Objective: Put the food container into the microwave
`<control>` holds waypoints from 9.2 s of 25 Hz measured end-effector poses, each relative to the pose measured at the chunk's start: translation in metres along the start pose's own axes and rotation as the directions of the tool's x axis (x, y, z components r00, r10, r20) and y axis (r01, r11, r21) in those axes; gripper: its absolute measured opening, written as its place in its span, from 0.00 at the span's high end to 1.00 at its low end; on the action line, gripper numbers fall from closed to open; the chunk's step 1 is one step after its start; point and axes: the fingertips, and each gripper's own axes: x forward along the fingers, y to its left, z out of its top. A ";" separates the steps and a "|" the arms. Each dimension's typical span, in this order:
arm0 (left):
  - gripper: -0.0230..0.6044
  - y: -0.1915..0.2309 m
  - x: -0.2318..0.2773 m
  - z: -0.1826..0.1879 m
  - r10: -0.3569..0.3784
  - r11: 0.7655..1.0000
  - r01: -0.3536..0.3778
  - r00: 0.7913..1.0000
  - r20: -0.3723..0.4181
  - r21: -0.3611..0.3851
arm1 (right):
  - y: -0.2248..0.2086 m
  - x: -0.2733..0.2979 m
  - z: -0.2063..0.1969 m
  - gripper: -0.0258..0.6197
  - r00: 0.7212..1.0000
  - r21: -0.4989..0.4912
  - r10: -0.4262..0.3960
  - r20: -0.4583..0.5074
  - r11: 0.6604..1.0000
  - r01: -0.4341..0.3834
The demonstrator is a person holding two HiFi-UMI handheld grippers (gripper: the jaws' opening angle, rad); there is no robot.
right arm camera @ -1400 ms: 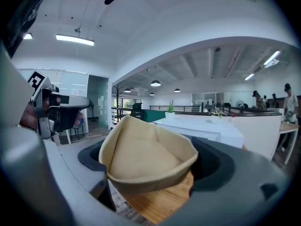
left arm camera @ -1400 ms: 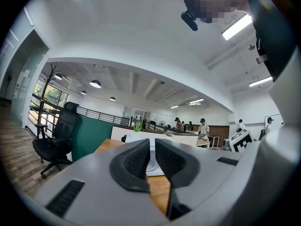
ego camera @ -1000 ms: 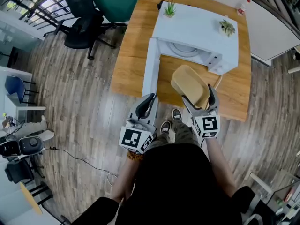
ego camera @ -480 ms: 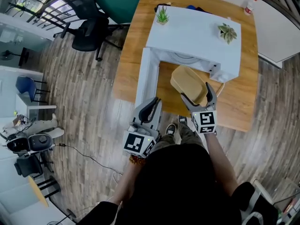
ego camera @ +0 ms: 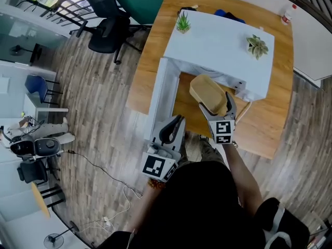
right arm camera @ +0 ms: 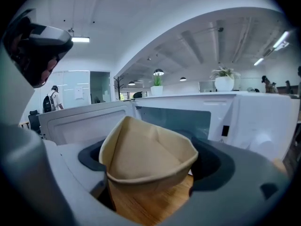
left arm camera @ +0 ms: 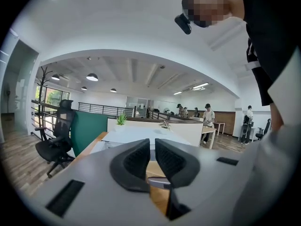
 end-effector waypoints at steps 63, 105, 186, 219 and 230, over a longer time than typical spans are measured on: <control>0.88 0.041 0.006 -0.013 0.001 1.000 -0.001 0.997 -0.072 0.006 | -0.090 0.204 -0.035 0.14 0.963 -0.031 -0.245 -0.115 0.970 0.243; 0.88 0.048 -0.032 -0.022 0.045 0.998 -0.046 0.999 -0.017 -0.047 | -0.079 0.191 -0.051 0.03 0.951 0.089 -0.189 -0.246 0.972 0.216; 0.88 0.049 -0.025 -0.020 -0.024 0.999 0.024 1.000 -0.007 -0.040 | 0.027 0.119 -0.059 0.05 0.983 0.050 -0.131 -0.132 0.989 0.138; 0.88 0.131 -0.048 0.013 0.139 0.990 -0.141 0.986 0.096 0.010 | 0.008 0.124 -0.015 0.05 0.993 -0.032 -0.083 -0.083 0.996 0.081; 0.88 0.114 -0.028 0.040 0.065 0.997 -0.073 0.982 0.178 0.038 | 0.046 0.049 0.053 0.05 0.997 -0.067 0.018 0.073 0.998 -0.013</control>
